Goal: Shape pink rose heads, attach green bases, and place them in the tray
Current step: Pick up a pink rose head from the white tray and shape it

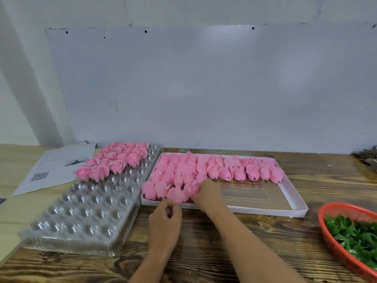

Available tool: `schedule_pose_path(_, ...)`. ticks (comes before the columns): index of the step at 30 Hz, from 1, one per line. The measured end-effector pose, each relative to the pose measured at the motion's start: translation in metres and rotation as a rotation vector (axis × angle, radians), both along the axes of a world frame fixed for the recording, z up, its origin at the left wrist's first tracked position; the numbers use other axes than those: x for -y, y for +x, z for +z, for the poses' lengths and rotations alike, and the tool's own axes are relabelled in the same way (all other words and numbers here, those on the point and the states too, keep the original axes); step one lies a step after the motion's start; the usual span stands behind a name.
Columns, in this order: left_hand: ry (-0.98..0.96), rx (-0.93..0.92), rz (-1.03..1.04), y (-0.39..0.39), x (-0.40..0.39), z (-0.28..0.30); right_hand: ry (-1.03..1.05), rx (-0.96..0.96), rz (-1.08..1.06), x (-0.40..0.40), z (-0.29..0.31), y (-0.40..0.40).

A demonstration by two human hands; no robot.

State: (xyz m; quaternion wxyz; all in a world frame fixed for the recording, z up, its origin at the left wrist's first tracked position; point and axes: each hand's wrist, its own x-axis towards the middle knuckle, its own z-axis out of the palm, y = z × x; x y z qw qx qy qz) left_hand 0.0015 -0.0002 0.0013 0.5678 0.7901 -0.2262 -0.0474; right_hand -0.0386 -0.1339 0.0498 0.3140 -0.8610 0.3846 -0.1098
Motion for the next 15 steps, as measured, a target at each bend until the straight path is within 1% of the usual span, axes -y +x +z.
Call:
schedule_pose_path(3,0.005,0.019,0.013,0.002,0.000,-0.002,-0.003,0.038,0.013,0.005,0.002,-0.004)
schedule_pose_path(5,0.045,0.070,0.011,0.000,0.001,-0.004,-0.005,0.068,0.019,0.006,0.002,-0.006)
schedule_pose_path(6,0.094,0.161,0.016,-0.002,0.001,-0.004,0.003,0.080,0.005,0.006,0.001,-0.006)
schedule_pose_path(8,0.218,0.454,-0.007,-0.006,0.002,-0.004,0.036,0.091,-0.025,0.007,-0.002,-0.008)
schedule_pose_path(9,0.270,0.589,-0.060,-0.005,0.005,-0.007,0.032,0.084,-0.028,0.007,-0.003,-0.008)
schedule_pose_path(10,0.349,0.676,-0.124,-0.004,0.008,-0.010,0.008,0.050,-0.016,0.008,-0.005,-0.008)
schedule_pose_path(11,0.447,0.706,-0.177,-0.002,0.010,-0.010,-0.010,0.027,0.000,0.007,-0.006,-0.008)
schedule_pose_path(13,0.614,0.679,-0.231,0.006,0.013,-0.008,-0.022,0.020,-0.003,0.007,-0.006,-0.007)
schedule_pose_path(15,0.675,0.689,-0.246,0.014,0.016,-0.007,-0.006,0.034,-0.007,0.010,-0.009,-0.007)
